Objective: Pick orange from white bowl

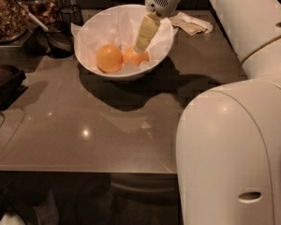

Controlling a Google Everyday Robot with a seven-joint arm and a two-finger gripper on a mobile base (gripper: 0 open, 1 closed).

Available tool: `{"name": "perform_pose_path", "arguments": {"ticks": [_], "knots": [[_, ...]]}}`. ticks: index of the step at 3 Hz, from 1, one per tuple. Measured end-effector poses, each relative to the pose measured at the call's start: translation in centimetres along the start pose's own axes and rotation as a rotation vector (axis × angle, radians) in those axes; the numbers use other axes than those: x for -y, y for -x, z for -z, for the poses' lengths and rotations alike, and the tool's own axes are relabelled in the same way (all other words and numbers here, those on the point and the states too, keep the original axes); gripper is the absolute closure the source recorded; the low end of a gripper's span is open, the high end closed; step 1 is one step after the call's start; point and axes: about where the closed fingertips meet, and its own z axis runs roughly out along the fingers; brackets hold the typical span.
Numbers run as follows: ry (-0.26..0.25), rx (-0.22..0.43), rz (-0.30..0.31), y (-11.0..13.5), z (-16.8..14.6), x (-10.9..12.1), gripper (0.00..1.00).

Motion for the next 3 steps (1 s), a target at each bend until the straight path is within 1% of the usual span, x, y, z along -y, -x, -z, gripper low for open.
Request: {"name": "perform_pose_path", "arguments": {"ticks": [1,2,3], "knots": [[0.023,-0.001,0.016,0.4,-1.2,-0.2,0.2],[0.033,-0.016,0.013,0.2,-2.2,-0.1,0.2],[0.03,-0.047,-0.002,-0.4,-3.0,0.1,0.22]]}}
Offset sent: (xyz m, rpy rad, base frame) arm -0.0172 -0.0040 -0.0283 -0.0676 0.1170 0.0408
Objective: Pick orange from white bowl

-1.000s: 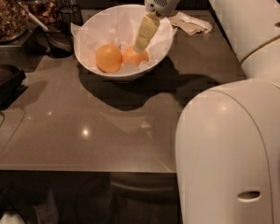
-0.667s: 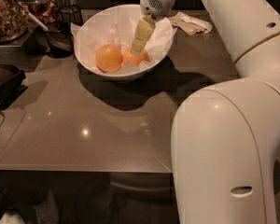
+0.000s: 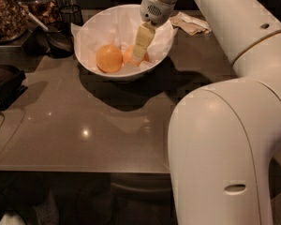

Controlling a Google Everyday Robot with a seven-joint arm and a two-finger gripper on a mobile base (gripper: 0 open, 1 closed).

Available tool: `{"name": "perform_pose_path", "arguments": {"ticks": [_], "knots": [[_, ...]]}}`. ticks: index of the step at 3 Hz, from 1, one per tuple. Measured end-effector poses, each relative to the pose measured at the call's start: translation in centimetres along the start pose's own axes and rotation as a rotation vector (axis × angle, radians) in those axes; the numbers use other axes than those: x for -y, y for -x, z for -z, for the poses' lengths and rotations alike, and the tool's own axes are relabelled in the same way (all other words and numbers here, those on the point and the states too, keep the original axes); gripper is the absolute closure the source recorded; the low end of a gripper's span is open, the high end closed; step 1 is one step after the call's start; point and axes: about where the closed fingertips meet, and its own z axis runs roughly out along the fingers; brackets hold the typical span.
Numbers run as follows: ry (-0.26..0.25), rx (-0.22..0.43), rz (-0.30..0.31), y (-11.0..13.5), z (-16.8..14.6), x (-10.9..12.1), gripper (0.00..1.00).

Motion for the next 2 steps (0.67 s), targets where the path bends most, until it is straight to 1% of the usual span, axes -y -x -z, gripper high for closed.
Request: {"name": "perform_pose_path", "arguments": {"ticks": [2], "knots": [[-0.009,-0.089,0.0,-0.4,-2.0,0.1,0.25]]}}
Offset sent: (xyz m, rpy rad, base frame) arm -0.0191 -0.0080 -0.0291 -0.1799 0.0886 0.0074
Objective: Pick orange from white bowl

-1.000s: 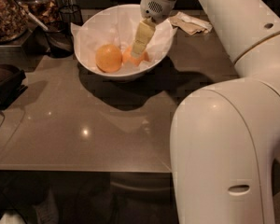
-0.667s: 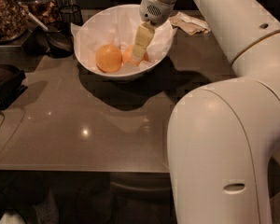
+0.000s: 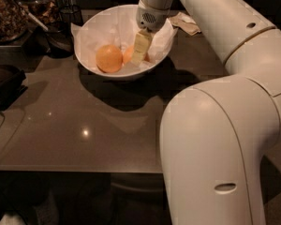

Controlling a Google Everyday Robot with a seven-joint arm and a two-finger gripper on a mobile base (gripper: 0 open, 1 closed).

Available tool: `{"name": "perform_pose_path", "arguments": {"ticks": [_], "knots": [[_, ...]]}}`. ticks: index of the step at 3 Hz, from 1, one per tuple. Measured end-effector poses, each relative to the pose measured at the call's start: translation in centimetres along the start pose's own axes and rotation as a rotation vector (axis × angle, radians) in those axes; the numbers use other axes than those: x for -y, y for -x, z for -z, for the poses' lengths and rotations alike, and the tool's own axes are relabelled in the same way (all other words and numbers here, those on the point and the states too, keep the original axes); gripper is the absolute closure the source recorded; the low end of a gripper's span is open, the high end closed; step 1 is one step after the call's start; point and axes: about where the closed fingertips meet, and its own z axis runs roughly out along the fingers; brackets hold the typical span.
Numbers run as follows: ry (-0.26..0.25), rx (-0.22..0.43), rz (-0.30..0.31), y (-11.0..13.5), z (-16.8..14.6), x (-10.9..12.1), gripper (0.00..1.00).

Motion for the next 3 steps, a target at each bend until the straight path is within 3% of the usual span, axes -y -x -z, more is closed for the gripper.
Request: {"name": "perform_pose_path", "arguments": {"ticks": [3], "knots": [[0.01,-0.037,0.061,0.6,-1.7,-0.4,0.25]]}}
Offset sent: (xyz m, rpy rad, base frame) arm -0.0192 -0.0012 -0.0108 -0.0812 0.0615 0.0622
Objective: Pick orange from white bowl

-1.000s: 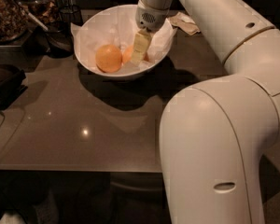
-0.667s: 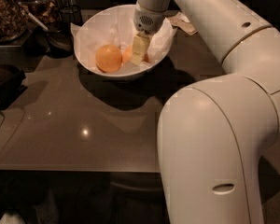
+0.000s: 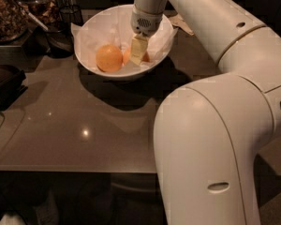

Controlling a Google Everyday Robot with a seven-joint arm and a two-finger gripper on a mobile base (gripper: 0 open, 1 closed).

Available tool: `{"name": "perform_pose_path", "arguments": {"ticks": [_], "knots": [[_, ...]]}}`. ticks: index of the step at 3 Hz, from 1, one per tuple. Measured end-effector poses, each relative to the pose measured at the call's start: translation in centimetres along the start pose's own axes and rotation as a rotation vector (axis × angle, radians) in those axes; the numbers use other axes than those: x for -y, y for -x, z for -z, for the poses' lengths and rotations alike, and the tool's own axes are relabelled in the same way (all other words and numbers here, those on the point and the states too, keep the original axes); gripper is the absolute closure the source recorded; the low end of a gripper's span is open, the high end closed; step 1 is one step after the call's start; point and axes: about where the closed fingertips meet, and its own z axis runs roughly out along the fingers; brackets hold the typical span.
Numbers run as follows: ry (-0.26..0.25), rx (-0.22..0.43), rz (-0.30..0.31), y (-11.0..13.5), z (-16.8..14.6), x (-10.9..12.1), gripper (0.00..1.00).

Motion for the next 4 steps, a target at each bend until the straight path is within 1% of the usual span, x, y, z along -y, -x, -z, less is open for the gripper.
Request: {"name": "perform_pose_path", "arguments": {"ticks": [1,2,3,4], "knots": [[0.012,0.001,0.01,0.0,-0.8,0.2,0.25],[0.03,0.0,0.005,-0.2,-1.9,0.4,0.26],[0.029,-0.009,0.009,-0.5,-2.4,0.4,0.45],[0.028,-0.009,0.01,-0.5,-2.2,0.5,0.68]]}}
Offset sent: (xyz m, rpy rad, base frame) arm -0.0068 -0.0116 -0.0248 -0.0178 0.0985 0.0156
